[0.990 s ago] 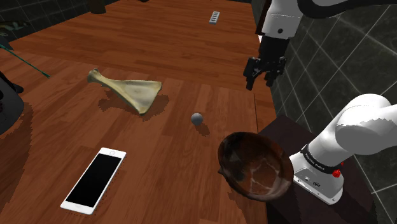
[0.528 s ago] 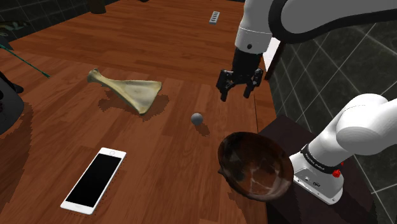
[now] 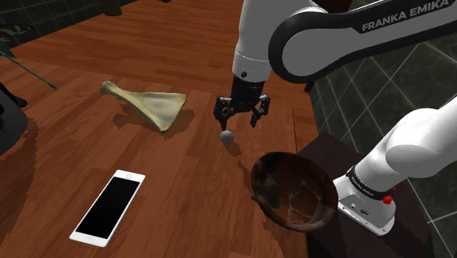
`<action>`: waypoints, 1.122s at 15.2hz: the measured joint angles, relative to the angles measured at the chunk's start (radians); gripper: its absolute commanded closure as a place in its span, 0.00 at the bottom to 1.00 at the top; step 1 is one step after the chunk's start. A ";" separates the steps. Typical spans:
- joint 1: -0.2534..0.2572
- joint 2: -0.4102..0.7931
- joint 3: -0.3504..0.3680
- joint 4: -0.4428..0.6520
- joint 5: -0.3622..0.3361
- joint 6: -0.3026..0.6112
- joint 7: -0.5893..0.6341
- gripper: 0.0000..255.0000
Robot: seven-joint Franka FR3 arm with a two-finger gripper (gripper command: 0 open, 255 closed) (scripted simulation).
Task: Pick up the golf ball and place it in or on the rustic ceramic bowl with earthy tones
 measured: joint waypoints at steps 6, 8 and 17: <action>-0.013 0.110 0.064 0.018 -0.064 0.101 0.094 0.00; -0.014 0.131 0.073 0.007 -0.075 0.131 0.104 0.00; -0.015 0.144 0.077 -0.004 -0.081 0.154 0.109 1.00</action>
